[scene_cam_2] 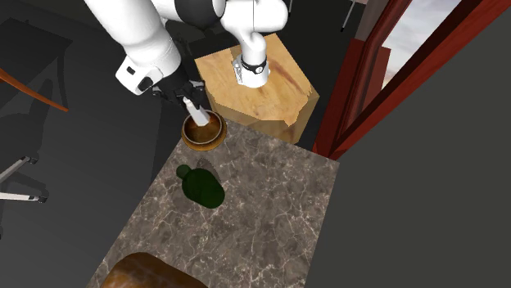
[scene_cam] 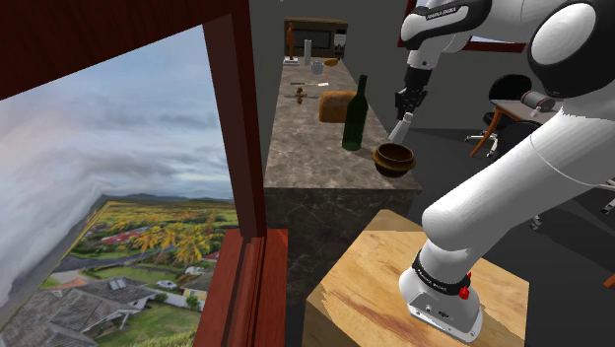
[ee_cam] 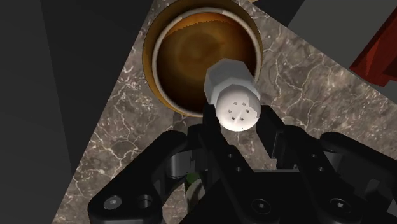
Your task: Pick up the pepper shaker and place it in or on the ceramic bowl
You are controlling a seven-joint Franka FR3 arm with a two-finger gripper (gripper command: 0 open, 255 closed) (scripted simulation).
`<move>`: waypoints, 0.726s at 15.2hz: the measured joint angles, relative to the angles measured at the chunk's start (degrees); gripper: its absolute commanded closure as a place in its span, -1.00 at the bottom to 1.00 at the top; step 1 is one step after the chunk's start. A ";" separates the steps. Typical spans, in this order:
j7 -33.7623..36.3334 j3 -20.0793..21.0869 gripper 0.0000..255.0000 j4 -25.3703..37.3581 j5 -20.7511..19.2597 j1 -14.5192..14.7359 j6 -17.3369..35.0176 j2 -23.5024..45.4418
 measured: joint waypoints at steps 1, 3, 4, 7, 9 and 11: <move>-0.09 -0.10 1.00 -0.65 0.00 -0.03 0.77 0.13; -0.24 -0.28 1.00 -1.97 -0.02 -0.09 2.31 0.35; -0.29 -0.36 1.00 -2.68 -0.01 -0.10 3.14 0.48; -0.48 -0.60 1.00 -4.59 0.05 -0.13 5.53 0.99; -0.63 -0.76 1.00 -5.55 0.13 -0.13 6.88 1.40; -0.68 -0.82 1.00 -5.91 0.15 -0.14 7.37 1.53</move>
